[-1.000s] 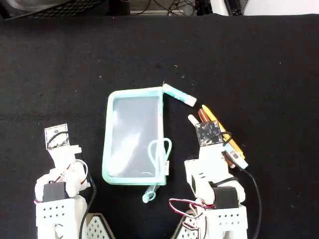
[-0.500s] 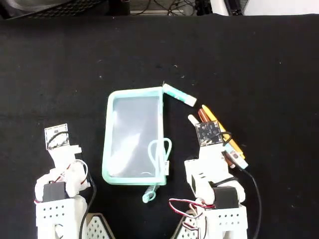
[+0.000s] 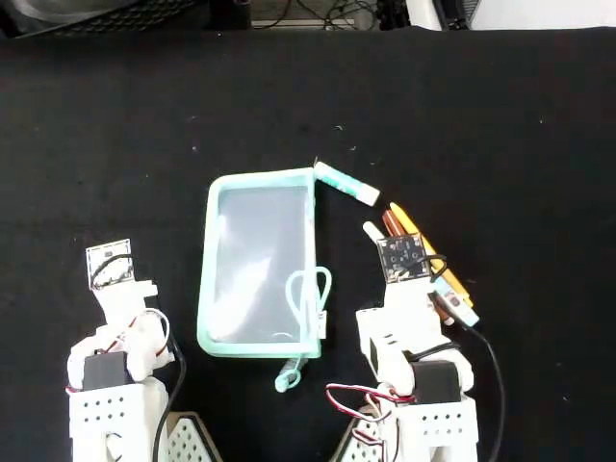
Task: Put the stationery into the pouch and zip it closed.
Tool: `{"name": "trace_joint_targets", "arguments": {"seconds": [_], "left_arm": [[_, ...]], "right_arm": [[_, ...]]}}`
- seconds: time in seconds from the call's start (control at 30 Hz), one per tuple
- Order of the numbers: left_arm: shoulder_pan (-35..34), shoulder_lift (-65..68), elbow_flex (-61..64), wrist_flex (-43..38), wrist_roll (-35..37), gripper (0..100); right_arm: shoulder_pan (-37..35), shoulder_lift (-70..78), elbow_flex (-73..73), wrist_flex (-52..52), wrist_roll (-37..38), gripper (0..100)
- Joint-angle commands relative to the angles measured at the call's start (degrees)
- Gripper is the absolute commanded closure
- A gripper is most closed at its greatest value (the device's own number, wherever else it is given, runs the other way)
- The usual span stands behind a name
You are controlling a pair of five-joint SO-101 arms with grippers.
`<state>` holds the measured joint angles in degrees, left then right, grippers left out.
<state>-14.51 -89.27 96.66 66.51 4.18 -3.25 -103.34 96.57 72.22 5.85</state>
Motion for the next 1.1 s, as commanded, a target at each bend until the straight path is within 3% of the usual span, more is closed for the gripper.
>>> {"name": "trace_joint_targets", "arguments": {"seconds": [0.0,0.73,0.83,1.07], "left_arm": [[0.8,-0.2,-1.6,0.4,0.4,97],[2.5,-0.2,-1.6,0.4,0.3,97],[6.1,-0.2,-1.5,0.1,0.3,97],[21.7,-0.2,-1.5,0.4,0.3,97]], "right_arm": [[0.1,-0.5,0.1,0.2,0.0,98.6],[0.1,-0.5,0.1,0.2,0.0,98.6],[-0.4,-0.6,0.1,0.2,-0.3,98.6],[-8.2,-0.5,0.1,0.2,-0.3,98.6]]}}
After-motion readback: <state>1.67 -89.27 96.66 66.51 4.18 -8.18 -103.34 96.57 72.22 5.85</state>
